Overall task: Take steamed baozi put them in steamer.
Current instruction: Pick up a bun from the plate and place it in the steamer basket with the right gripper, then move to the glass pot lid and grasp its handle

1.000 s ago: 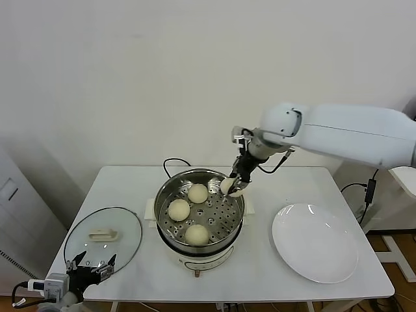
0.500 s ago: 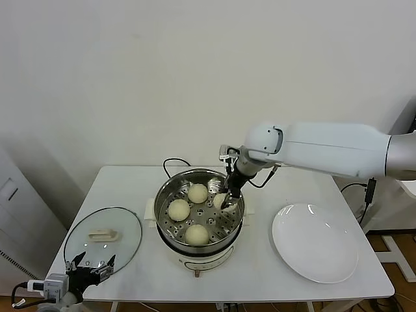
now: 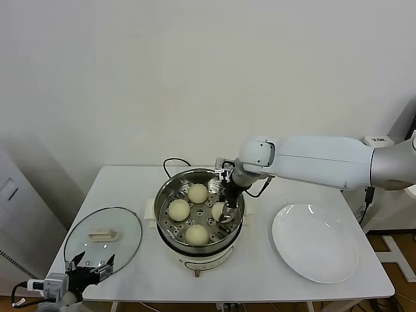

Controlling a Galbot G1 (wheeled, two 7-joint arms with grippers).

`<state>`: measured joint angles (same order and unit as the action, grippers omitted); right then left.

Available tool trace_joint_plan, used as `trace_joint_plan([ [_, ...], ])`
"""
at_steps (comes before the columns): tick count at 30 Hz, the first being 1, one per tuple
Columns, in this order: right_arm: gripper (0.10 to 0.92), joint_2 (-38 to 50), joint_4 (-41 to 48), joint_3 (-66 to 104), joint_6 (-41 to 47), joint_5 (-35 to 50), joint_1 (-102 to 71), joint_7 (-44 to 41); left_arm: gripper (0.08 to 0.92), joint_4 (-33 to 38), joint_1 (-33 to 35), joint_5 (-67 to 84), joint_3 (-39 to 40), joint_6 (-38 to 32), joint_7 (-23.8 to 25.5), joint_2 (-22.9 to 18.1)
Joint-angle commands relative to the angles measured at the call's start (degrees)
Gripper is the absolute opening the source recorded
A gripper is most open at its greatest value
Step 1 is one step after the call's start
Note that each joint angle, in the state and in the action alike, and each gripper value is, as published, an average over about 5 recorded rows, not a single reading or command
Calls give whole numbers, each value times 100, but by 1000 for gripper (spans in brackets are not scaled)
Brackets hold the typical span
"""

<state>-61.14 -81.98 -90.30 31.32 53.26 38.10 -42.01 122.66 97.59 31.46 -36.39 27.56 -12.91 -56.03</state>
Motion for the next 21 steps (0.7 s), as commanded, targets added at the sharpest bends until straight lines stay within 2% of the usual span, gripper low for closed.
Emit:
trace_joint_plan([
  [1, 680, 92, 16, 211, -16, -77, -77, -30, 823, -12, -2, 2, 1, -5, 1, -7],
  [7, 810, 609, 78, 858, -95, 36, 108, -209, 823, 1, 6, 11, -12, -10, 4, 2],
  [14, 823, 1493, 170, 2292, -254, 268, -329, 91, 823, 37, 46, -8, -89, -10, -4, -75],
  [21, 823, 2588, -126, 4329, -818, 404, -2007, 1069, 823, 37, -55, -42, -111, 10, -23, -145],
])
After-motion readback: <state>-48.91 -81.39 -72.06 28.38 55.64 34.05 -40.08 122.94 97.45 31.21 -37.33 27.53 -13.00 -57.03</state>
